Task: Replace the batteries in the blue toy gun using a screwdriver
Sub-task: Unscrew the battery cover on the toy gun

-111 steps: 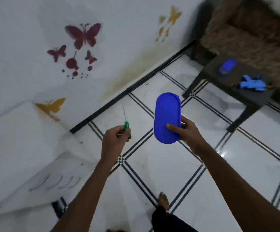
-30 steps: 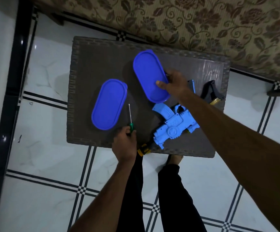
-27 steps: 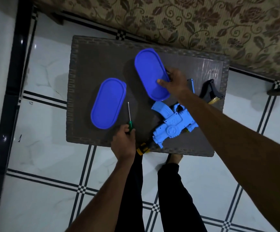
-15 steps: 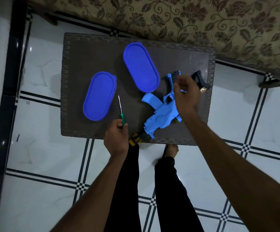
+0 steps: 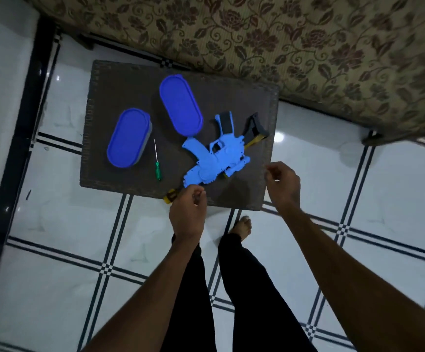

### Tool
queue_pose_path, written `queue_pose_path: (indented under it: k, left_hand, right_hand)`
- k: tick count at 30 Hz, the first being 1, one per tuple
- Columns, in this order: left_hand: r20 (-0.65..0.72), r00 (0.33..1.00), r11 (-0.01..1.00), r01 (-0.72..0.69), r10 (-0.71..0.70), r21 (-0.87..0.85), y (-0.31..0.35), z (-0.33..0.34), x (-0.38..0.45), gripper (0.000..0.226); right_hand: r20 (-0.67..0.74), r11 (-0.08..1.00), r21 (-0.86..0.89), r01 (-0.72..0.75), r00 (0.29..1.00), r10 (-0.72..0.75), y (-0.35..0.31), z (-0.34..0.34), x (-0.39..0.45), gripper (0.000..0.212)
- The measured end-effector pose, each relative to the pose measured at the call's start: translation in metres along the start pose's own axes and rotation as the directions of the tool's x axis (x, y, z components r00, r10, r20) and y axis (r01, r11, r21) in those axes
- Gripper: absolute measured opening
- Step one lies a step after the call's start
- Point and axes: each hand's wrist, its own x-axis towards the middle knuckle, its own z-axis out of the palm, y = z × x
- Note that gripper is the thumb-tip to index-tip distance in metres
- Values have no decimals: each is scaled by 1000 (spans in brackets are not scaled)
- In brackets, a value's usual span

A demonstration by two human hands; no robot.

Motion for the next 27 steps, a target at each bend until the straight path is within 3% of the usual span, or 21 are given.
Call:
queue_pose_path:
  k: [9, 13, 17, 21, 24, 27]
  left_hand:
    - [-42, 994, 989, 90, -96, -118, 85, -13, -5, 7]
    - [-68, 980, 969, 175, -189, -175, 117, -28, 6, 7]
    - [-132, 961, 949, 208, -244, -235, 143, -45, 17, 7]
    - [-251, 907, 927, 274, -338, -257, 175, -51, 34, 7]
    - [-369, 821, 890, 331, -435, -314, 214, -51, 38, 12]
    - [-401, 709, 811, 453, -580, -371, 250, -49, 35, 10]
  right_hand:
    - [222, 979, -171, 113, 972, -73, -93, -52, 64, 15]
    - [287, 937, -258, 235, 945, -158, -135, -65, 91, 17]
    - [372, 927, -249, 280, 912, -176, -166, -69, 125, 17]
    - [526, 869, -233, 437, 808, -265, -207, -79, 159, 23]
    - [682, 735, -257, 628, 656, -322, -243, -89, 184, 26]
    - [775, 625, -237, 744, 533, -340, -277, -110, 205, 27]
